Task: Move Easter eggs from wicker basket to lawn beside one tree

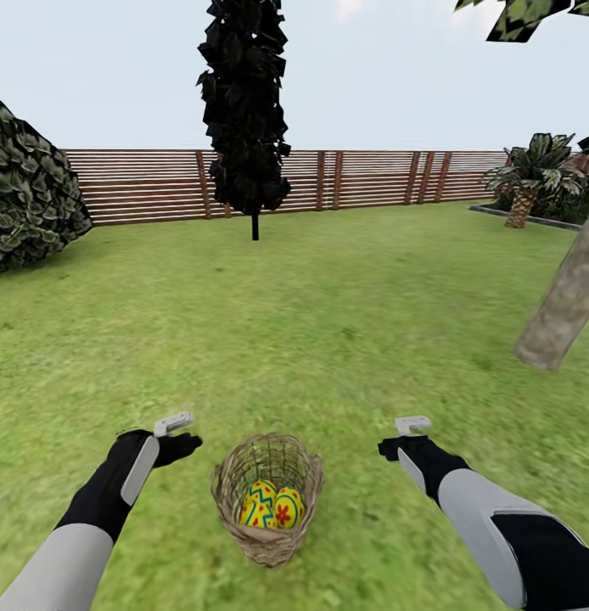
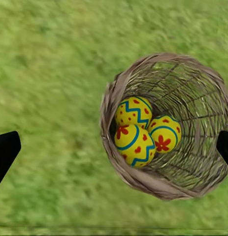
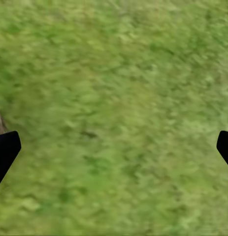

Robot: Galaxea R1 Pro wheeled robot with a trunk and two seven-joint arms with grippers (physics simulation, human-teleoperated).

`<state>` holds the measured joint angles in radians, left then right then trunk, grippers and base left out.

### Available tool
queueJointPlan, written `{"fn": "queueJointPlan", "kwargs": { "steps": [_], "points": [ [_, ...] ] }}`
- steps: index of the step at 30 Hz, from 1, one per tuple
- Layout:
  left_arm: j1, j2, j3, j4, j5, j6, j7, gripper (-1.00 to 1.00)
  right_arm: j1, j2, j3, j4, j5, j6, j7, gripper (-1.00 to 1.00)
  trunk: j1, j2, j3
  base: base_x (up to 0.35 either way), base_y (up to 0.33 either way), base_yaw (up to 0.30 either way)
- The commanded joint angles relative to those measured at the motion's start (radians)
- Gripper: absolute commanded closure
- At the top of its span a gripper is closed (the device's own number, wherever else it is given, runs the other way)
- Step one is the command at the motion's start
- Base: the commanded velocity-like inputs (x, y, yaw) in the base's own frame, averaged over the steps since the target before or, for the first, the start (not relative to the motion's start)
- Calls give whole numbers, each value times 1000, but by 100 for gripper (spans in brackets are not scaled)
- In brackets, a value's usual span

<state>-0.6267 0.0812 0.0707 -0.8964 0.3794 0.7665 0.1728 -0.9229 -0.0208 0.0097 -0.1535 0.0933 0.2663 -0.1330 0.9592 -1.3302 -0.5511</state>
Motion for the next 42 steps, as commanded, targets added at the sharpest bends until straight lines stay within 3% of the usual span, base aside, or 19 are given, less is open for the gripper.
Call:
{"fn": "queueJointPlan", "kwargs": {
  "steps": [1,6,18,23,30,42],
  "points": [
    [-1,0,-1,22,11,2,7,-100,1,0,1,-2,10,7,-1,-100,1,-1,-1,325,-2,12],
    [-1,-1,-4,68,10,-1,6,-100,2,0,1,-2,10,6,-1,-100,1,-1,-1,325,-1,4],
    [-1,-23,-8,87,10,-6,7,-100,4,-1,1,-1,10,2,22,-100,1,-1,-1,326,0,0],
    [-1,-45,-10,206,9,-80,7,-100,4,-1,1,0,11,2,66,-100,1,-1,-1,127,0,0],
    [-1,-52,-11,231,9,-107,0,-100,4,-2,1,0,11,4,71,-100,1,-1,-1,10,0,0],
    [-1,-50,-10,241,7,-106,1,-100,4,-5,-1,-1,10,4,114,-100,47,-85,-39,0,0,0]
  ]
}}
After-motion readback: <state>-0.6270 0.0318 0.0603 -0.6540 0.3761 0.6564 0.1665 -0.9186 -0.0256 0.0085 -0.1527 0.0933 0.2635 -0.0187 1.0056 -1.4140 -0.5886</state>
